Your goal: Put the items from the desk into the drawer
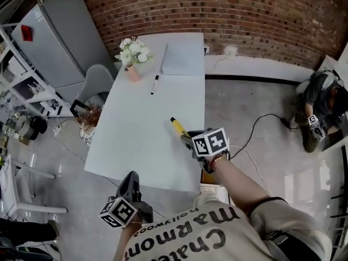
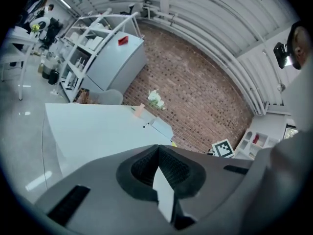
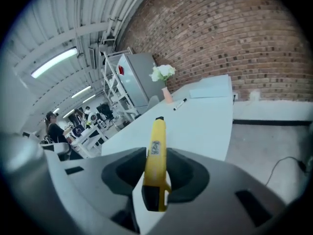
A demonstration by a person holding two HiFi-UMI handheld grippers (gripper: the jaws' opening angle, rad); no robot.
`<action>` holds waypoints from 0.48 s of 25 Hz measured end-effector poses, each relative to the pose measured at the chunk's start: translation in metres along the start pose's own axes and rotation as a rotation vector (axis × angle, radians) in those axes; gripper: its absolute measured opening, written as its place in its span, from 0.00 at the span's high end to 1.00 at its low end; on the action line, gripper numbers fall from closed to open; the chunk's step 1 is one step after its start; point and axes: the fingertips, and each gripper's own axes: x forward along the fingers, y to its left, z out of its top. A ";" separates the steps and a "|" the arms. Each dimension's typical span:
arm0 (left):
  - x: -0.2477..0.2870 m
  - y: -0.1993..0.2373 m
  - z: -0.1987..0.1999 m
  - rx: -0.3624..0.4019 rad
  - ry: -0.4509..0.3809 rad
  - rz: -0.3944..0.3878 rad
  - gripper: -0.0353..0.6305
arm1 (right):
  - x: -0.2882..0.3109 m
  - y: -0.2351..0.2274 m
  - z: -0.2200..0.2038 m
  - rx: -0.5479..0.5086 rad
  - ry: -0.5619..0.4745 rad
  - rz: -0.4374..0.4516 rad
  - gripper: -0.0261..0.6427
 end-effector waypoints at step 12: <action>-0.047 -0.027 0.011 0.087 -0.013 -0.169 0.95 | -0.082 0.106 -0.001 -0.031 -0.228 0.009 0.76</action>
